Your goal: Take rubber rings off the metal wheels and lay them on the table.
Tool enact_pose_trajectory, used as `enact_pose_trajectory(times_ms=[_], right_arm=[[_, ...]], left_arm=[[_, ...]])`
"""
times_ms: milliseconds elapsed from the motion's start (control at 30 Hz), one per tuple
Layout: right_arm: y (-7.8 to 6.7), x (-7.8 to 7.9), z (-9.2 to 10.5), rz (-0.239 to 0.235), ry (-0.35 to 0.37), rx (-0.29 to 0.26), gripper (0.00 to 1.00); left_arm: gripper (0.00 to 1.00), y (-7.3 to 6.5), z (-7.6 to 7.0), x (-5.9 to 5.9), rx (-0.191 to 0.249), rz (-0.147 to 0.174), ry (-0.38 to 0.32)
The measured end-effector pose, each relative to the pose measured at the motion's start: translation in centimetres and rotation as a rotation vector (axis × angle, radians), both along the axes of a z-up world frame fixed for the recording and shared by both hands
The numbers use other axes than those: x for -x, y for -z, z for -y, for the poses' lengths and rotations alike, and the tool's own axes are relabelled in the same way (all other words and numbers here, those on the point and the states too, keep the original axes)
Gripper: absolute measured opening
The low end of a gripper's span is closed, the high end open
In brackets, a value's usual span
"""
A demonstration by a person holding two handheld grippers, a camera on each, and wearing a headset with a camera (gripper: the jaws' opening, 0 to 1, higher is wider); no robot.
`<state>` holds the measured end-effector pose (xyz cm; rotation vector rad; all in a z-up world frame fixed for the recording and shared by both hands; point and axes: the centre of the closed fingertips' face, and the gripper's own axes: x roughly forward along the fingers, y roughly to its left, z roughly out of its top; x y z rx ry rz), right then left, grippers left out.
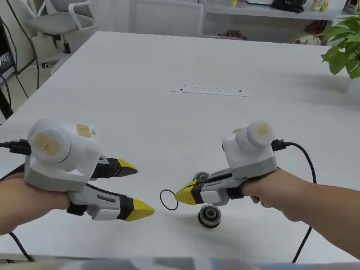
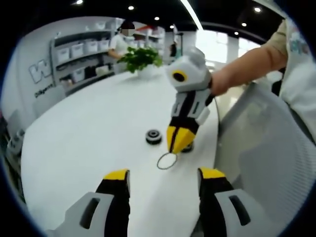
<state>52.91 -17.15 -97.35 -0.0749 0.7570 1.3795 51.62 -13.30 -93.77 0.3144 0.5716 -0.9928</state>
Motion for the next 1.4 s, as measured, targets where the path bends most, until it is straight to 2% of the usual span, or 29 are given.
enact_pose_trajectory(times_ms=[100, 200, 633, 1100, 1233, 1400], right_arm=[[0.0, 0.0, 0.0, 0.011, 0.0, 0.0, 0.09], [-0.1, 0.1, 0.3, 0.017, -0.004, 0.001, 0.09], [-1.2, 0.3, 1.4, 0.055, -0.001, -0.019, 0.22], [-1.1, -0.3, 4.9, 0.07, 0.051, -0.009, 0.28], [-0.7, -0.2, 5.9, 0.068, 0.062, 0.005, 0.3], [-0.2, 0.0, 7.0, 0.059, 0.074, 0.015, 0.3]], left_arm=[[0.56, 0.0, 0.0, -0.1, 0.001, -0.002, -0.004], [0.56, 0.0, 0.0, -0.1, 0.001, -0.003, -0.002], [0.56, 0.0, 0.8, -0.1, -0.002, -0.007, 0.016], [0.55, 0.5, 2.7, -0.4, -0.01, -0.024, 0.056], [0.54, 1.0, 3.2, -0.3, -0.025, -0.035, 0.079], [0.54, 1.6, 3.8, -0.9, -0.025, -0.046, 0.083]])
